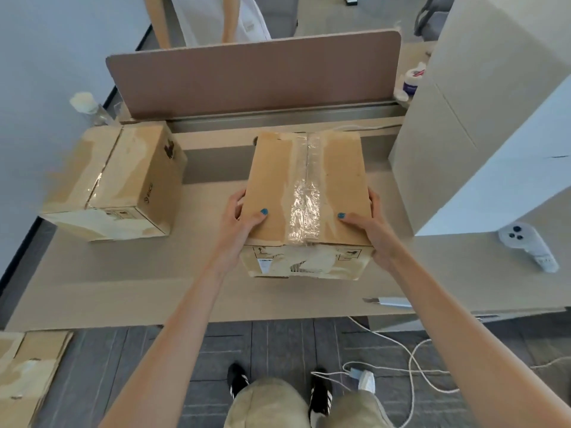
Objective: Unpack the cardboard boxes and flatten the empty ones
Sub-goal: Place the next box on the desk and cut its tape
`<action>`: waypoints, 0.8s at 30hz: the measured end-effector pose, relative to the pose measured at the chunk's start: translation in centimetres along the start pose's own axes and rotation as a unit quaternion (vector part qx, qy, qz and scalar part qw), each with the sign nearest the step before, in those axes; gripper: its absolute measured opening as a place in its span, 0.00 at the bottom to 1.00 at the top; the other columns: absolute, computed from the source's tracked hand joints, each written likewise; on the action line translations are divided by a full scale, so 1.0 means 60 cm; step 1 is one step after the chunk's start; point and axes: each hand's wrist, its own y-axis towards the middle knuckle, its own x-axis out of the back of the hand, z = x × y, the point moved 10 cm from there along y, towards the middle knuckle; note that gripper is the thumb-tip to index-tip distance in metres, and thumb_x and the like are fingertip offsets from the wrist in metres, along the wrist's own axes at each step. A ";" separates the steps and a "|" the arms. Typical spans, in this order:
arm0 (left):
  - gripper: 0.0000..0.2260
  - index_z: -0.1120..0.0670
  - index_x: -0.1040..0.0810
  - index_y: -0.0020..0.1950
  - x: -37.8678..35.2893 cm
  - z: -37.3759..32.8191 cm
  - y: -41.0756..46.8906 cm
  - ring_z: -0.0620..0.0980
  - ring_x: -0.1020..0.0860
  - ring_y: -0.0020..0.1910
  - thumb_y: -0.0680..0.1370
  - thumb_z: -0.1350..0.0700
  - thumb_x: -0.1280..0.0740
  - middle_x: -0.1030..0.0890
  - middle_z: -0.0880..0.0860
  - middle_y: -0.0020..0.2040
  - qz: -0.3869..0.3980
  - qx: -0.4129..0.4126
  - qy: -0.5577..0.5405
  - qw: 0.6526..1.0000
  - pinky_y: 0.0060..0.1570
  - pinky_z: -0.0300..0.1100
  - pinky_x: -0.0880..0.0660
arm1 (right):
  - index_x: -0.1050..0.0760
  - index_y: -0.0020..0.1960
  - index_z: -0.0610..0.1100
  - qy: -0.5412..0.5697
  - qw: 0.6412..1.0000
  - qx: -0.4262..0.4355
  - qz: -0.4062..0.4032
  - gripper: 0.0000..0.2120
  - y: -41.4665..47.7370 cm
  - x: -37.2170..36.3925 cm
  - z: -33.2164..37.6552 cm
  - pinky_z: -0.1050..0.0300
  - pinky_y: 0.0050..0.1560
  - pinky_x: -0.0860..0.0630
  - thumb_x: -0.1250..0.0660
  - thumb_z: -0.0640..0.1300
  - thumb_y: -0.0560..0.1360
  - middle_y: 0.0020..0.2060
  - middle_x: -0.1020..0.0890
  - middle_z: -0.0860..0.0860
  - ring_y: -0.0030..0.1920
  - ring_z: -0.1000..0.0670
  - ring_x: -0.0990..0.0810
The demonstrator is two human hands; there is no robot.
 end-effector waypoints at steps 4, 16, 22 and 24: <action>0.23 0.45 0.31 0.68 -0.027 0.058 -0.005 0.46 0.20 0.56 0.77 0.60 0.29 0.22 0.47 0.61 0.012 0.018 0.023 1.000 0.49 0.40 0.22 | 0.44 0.70 0.60 -0.006 1.000 -0.023 -0.011 0.36 0.000 0.034 -0.059 0.57 0.40 0.20 0.28 0.39 0.72 0.59 0.26 0.51 0.52 0.46 0.20; 0.30 0.49 0.43 0.77 -0.061 0.112 0.015 0.36 0.25 0.58 0.80 0.56 0.31 0.30 0.48 0.69 0.017 -0.021 0.093 0.995 0.46 0.28 0.25 | 0.52 0.78 0.58 -0.107 0.994 0.003 -0.007 0.45 0.039 0.072 -0.063 0.55 0.53 0.21 0.27 0.44 0.72 0.62 0.25 0.54 0.58 0.49 0.22; 0.29 0.48 0.40 0.79 -0.070 0.078 -0.018 0.54 0.42 0.78 0.80 0.40 0.39 0.40 0.50 0.79 -0.024 -0.203 0.427 0.881 0.72 0.55 0.41 | 0.44 0.75 0.50 -0.216 0.976 0.020 0.029 0.41 -0.005 0.081 -0.071 0.66 0.50 0.29 0.25 0.40 0.70 0.62 0.28 0.55 0.61 0.54 0.28; 0.25 0.47 0.32 0.76 -0.097 0.065 -0.045 0.52 0.43 0.78 0.80 0.40 0.43 0.37 0.49 0.78 0.002 -0.282 0.484 0.828 0.74 0.57 0.45 | 0.44 0.75 0.47 -0.237 0.970 0.020 0.041 0.42 -0.015 0.089 -0.084 0.66 0.54 0.30 0.24 0.38 0.69 0.64 0.29 0.53 0.63 0.54 0.30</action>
